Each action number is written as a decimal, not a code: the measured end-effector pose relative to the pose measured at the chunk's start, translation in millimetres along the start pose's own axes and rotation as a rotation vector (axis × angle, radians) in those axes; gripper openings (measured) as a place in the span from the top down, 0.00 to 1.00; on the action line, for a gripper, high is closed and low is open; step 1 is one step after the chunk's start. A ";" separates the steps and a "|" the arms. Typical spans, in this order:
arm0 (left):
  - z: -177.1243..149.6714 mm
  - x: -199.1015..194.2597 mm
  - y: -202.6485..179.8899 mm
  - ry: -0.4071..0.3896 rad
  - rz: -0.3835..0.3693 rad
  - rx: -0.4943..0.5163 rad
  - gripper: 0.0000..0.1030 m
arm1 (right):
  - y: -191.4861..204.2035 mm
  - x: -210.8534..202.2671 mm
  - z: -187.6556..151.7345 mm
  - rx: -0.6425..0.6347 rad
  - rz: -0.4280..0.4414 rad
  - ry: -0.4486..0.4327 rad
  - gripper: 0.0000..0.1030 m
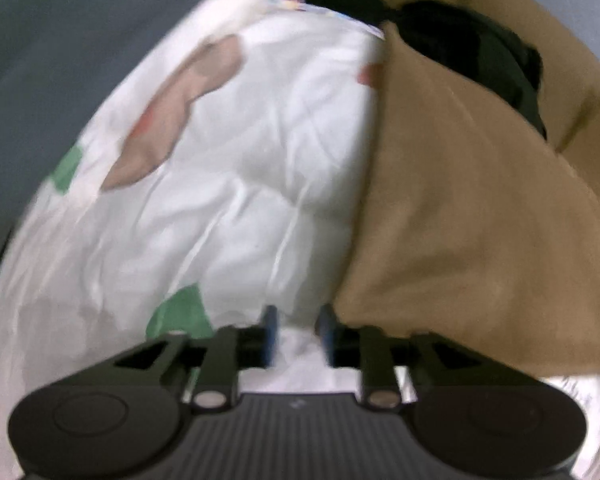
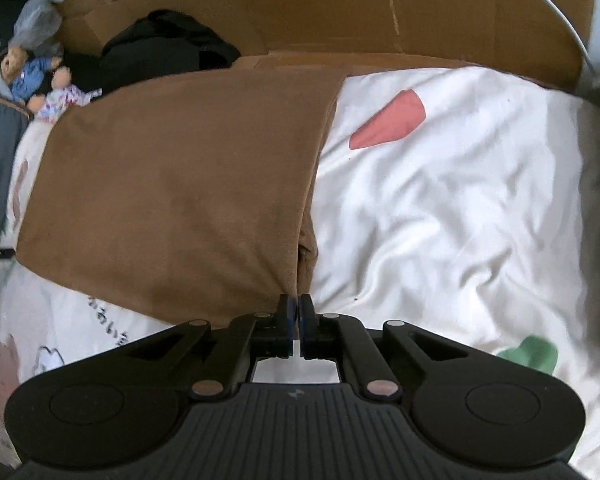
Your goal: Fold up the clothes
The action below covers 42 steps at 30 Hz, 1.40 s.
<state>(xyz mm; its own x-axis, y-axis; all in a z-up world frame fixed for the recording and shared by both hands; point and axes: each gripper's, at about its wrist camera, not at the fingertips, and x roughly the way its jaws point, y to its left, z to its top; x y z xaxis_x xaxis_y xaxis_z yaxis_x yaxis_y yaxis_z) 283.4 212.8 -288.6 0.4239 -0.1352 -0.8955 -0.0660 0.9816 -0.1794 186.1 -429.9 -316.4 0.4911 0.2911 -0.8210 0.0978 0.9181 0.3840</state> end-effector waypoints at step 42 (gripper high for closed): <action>-60.3 54.7 31.3 -0.145 -0.418 -0.577 0.59 | -29.9 51.2 -64.0 0.677 0.375 -0.074 0.61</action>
<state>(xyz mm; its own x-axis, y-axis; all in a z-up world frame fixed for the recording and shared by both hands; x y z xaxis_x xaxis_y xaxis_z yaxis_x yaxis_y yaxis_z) 250.0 227.9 -367.8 0.6309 -0.4250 -0.6491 -0.3212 0.6185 -0.7171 153.0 -425.3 -396.9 0.6500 0.5090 -0.5643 0.4095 0.3910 0.8243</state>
